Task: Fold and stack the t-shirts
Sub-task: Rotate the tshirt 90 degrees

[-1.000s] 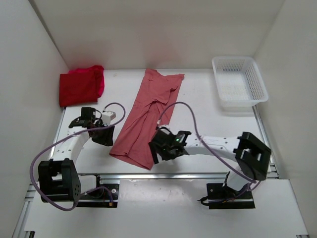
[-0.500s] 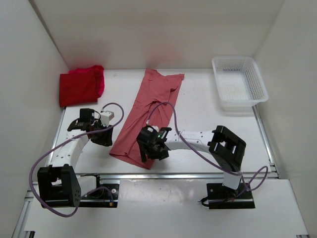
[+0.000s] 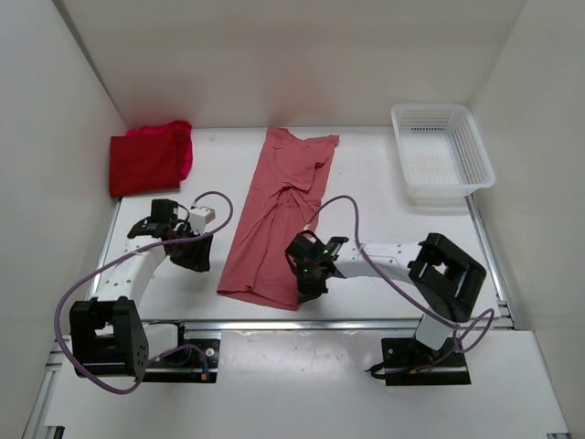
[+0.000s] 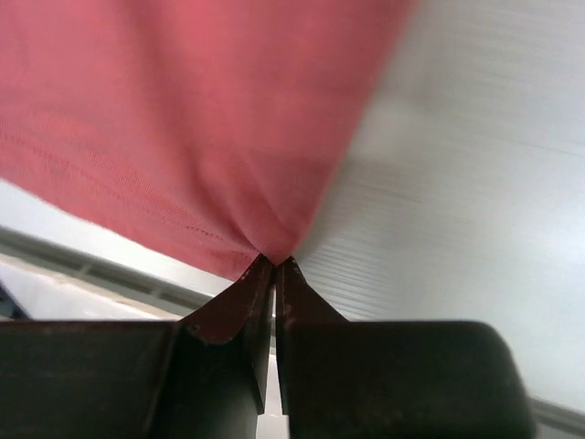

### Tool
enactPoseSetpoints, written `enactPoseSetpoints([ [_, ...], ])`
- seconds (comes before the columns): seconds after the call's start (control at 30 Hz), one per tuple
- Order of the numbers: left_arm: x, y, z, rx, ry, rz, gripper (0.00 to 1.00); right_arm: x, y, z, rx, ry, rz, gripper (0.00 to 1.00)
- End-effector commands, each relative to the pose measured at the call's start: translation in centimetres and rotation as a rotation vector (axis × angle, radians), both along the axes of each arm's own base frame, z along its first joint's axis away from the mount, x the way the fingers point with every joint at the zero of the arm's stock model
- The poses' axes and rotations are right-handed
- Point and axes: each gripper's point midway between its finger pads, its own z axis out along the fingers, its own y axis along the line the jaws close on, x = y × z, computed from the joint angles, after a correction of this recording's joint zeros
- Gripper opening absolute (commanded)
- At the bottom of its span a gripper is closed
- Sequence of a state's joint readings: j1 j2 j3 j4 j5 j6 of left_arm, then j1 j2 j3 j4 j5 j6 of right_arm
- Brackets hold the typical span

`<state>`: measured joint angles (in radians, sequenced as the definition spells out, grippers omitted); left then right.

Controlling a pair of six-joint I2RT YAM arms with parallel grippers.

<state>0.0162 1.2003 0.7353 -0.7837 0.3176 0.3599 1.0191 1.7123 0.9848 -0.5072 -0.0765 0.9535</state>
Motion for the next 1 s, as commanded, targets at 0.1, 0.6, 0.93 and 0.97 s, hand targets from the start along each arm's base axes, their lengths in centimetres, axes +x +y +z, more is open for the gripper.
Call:
enactPoseSetpoints([
  [0.1, 0.9, -3.8, 2.0, -0.071, -0.047, -0.151, 0.61, 0.8, -6.7, 0.3, -0.072, -0.042, -0.108, 0.0],
  [0.6, -3.5, -11.4, 2.8, -0.168, 0.012, -0.47, 0.73, 2.0, -13.0, 7.6, 0.044, -0.285, -0.132, 0.73],
  [0.93, -2.4, -9.6, 2.1, -0.175, 0.017, -0.32, 0.73, 4.7, -2.4, 8.3, 0.082, -0.258, 0.095, 0.41],
  [0.97, -2.4, -9.4, 2.2, -0.177, 0.012, -0.303, 0.73, 4.1, -2.0, 7.3, 0.074, -0.215, 0.122, 0.35],
])
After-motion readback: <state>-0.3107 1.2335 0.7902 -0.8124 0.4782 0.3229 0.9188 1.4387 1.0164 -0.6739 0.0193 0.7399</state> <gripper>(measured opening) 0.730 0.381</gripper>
